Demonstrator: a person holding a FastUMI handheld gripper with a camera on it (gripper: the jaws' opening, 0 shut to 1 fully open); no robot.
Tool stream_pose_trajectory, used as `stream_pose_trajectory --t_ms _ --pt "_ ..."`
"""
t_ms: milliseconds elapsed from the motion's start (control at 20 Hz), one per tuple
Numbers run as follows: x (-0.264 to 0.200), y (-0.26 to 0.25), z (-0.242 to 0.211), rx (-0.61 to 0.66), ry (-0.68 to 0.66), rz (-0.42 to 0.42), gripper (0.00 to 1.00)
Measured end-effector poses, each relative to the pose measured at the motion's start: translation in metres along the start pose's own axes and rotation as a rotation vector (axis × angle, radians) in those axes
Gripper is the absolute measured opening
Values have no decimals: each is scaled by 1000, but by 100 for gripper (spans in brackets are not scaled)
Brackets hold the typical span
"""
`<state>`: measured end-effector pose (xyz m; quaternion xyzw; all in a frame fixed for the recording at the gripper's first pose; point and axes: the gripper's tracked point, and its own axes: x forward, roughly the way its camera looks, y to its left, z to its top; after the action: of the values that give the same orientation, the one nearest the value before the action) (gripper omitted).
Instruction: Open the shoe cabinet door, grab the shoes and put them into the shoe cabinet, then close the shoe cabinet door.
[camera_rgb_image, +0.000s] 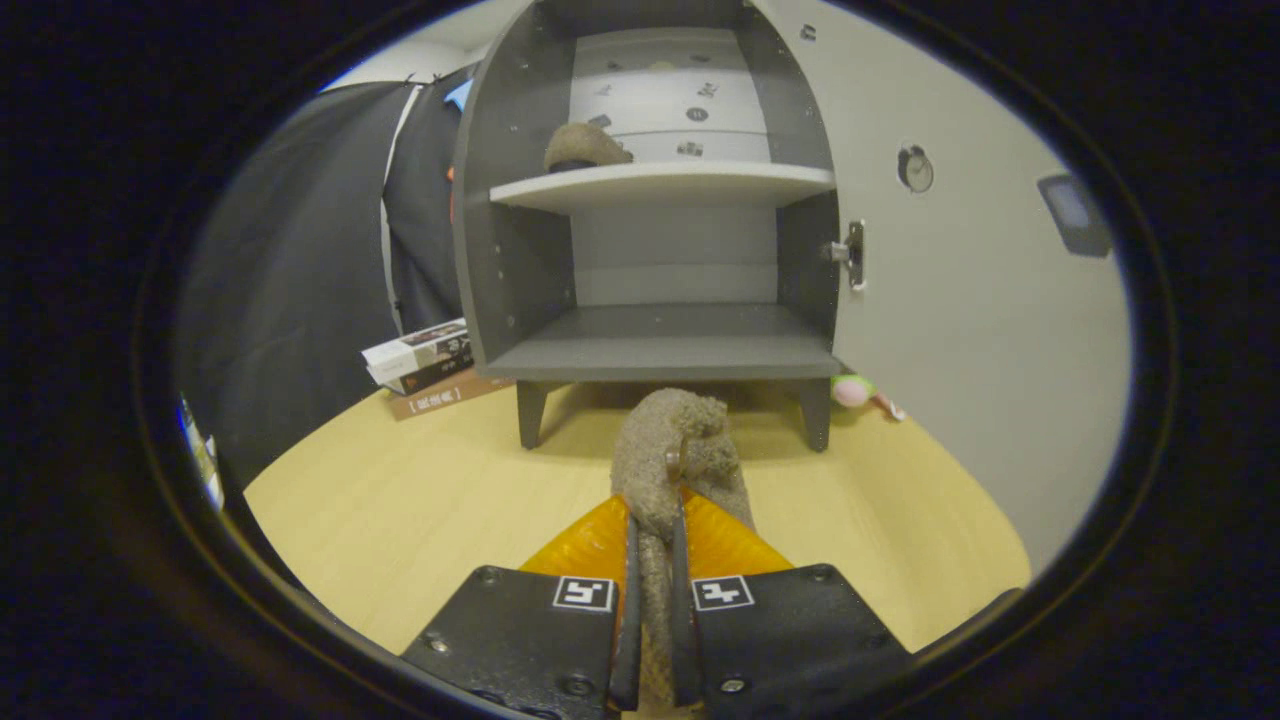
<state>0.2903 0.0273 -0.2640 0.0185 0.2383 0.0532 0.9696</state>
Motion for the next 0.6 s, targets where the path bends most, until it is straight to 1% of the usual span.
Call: stream_pose_trajectory --t_ms 150,250,600 --pt "-22 3 52 -18 -88 9 16" --pt "-32 6 90 -35 -143 -1 15" --pt "-73 17 215 -109 -284 -27 15"
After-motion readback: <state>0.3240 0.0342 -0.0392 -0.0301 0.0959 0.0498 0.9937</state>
